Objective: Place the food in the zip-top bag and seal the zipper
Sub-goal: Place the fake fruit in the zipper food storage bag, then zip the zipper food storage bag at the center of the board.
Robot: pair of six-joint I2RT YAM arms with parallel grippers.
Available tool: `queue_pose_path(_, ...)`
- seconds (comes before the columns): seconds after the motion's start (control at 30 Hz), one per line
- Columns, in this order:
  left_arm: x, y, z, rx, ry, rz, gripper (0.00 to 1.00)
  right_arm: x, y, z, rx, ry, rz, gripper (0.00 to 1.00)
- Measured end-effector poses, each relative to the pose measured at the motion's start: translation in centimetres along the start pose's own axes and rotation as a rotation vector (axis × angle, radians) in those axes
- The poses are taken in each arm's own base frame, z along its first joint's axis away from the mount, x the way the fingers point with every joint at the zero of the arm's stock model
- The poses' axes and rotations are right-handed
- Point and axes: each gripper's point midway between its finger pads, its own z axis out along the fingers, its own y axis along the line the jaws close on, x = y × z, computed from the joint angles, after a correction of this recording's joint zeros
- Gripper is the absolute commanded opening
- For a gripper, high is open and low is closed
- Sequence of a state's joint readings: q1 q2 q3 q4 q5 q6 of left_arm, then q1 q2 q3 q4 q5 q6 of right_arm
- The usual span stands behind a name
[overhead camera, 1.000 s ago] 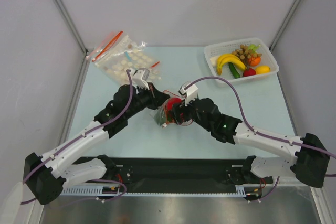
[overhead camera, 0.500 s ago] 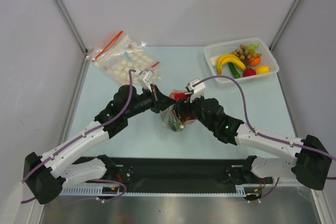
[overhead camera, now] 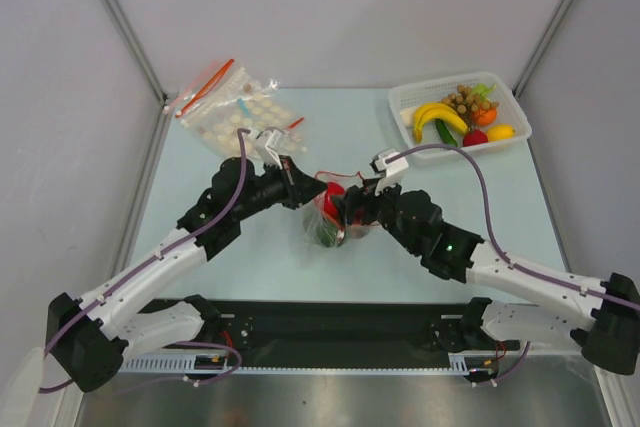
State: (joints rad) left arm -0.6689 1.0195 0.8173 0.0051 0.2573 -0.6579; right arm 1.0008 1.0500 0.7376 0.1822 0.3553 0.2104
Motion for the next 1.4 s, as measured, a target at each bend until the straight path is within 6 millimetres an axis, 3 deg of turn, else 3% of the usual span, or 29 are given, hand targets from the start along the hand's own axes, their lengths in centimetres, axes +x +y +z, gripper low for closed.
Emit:
queue_pose_path(0.17, -0.7, 1.3, -0.1, -0.038, -0.027, -0.014, 0.02, -3.2, -0.2, -1.3, 0.033, -0.03, 0.045, 0.88)
queue_pose_path(0.3, -0.9, 2.1, -0.1, -0.065, -0.038, -0.021, 0.02, -3.9, -1.0, -1.6, 0.085, -0.004, 0.051, 0.83)
queue_pose_path(0.43, -1.1, 2.8, -0.3, -0.092, -0.055, -0.023, 0.02, -3.2, -1.6, -1.4, 0.12, 0.057, 0.049, 0.79)
queue_pose_path(0.67, -2.0, 3.3, -1.2, -0.128, -0.108, -0.009, 0.01, -0.5, -2.0, -0.7, 0.137, 0.171, -0.009, 0.6)
queue_pose_path(0.97, -2.5, 3.6, -1.5, -0.154, -0.136, 0.004, 0.0, 2.3, -3.1, 1.6, 0.187, 0.315, -0.055, 0.64)
queue_pose_path(1.23, -3.8, 4.6, -2.5, -0.228, -0.203, 0.033, 0.01, 4.2, -3.0, 1.8, 0.206, 0.423, -0.009, 0.65)
queue_pose_path(1.3, -4.4, 5.0, -3.0, -0.255, -0.233, 0.042, 0.02, 4.2, -2.5, 1.8, 0.198, 0.432, 0.002, 0.64)
queue_pose_path(1.4, -5.0, 5.6, -3.7, -0.293, -0.275, 0.05, 0.04, 4.5, -1.9, 1.6, 0.195, 0.445, 0.025, 0.55)
